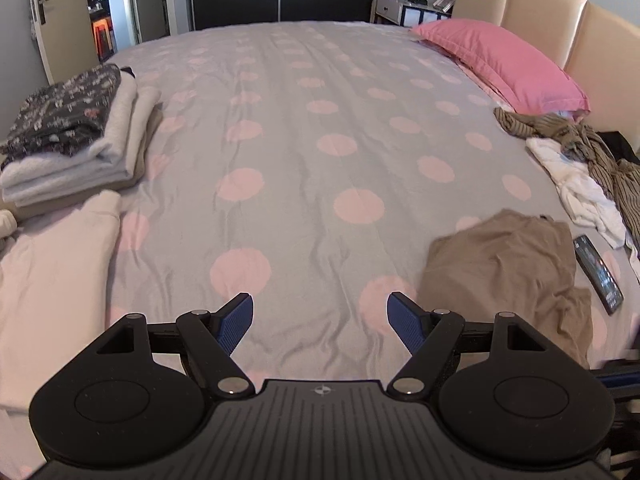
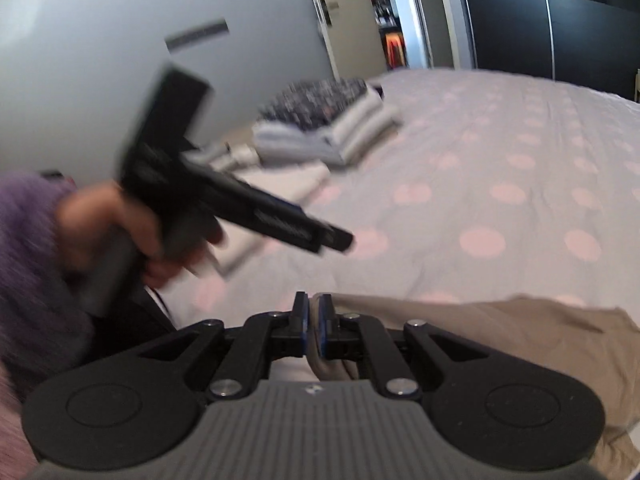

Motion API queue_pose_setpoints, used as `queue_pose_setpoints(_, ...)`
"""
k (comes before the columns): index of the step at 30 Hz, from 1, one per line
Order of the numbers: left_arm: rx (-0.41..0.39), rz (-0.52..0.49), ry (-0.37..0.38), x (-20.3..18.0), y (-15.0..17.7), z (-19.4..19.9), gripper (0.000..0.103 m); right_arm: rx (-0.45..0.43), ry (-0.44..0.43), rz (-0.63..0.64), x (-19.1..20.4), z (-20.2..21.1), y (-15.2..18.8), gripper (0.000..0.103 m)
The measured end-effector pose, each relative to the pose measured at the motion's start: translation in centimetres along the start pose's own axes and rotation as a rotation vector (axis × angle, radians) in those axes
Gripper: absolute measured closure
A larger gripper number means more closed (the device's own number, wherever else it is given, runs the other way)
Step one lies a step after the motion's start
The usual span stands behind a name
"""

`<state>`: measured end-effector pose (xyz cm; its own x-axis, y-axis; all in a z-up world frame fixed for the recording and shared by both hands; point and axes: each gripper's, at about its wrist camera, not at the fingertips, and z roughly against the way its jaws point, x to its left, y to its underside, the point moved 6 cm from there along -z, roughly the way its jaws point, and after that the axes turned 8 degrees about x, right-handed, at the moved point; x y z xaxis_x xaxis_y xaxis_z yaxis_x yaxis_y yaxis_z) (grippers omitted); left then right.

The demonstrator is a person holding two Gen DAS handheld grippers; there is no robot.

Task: Fold clothes
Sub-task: 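Pull the taupe shirt onto the open bed area with the right gripper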

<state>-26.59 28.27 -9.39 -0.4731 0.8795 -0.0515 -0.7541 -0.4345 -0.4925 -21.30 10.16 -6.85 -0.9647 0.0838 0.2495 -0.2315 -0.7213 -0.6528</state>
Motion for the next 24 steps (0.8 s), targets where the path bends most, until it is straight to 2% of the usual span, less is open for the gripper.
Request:
queue_pose_setpoints(3, 0.021, -0.012, 0.028, -0.5, 1.3, -0.6, 0.03, 0.06, 0.044, -0.013, -1.0, -1.9, 1.4, 0.088)
queue_pose_setpoints(6, 0.036, -0.011, 0.066, -1.1, 2.3, -1.0, 0.032, 0.096, 0.085, -0.045, -2.6, -2.4, 2.8, 0.067)
queue_pose_setpoints(11, 0.055, -0.019, 0.103, -1.9, 3.4, -1.6, 0.033, 0.147, 0.236, -0.032, -5.2, -3.4, 4.7, 0.059)
queue_pose_setpoints(13, 0.079, -0.03, 0.117, -2.5, 4.0, -2.1, 0.033, 0.179, 0.266, -0.063, -6.7, -3.7, 5.1, 0.04)
queue_pose_setpoints(14, 0.093, -0.033, 0.13, -2.9, 4.3, -2.5, 0.033, 0.198, 0.286, -0.081, -7.4, -4.0, 5.5, 0.036)
queue_pose_setpoints(17, 0.134, -0.048, 0.164, -3.9, 5.2, -3.6, 0.033, 0.258, 0.345, -0.129, -9.5, -4.7, 6.5, 0.035)
queue_pose_setpoints(19, 0.153, -0.061, 0.17, -4.5, 5.7, -4.4, 0.033, 0.28, 0.357, -0.127, -9.9, -5.2, 7.0, 0.03)
queue_pose_setpoints(24, 0.181, -0.13, 0.174, -6.6, 6.3, -6.5, 0.032, 0.335, 0.386, -0.121, -10.8, -6.4, 8.1, 0.027)
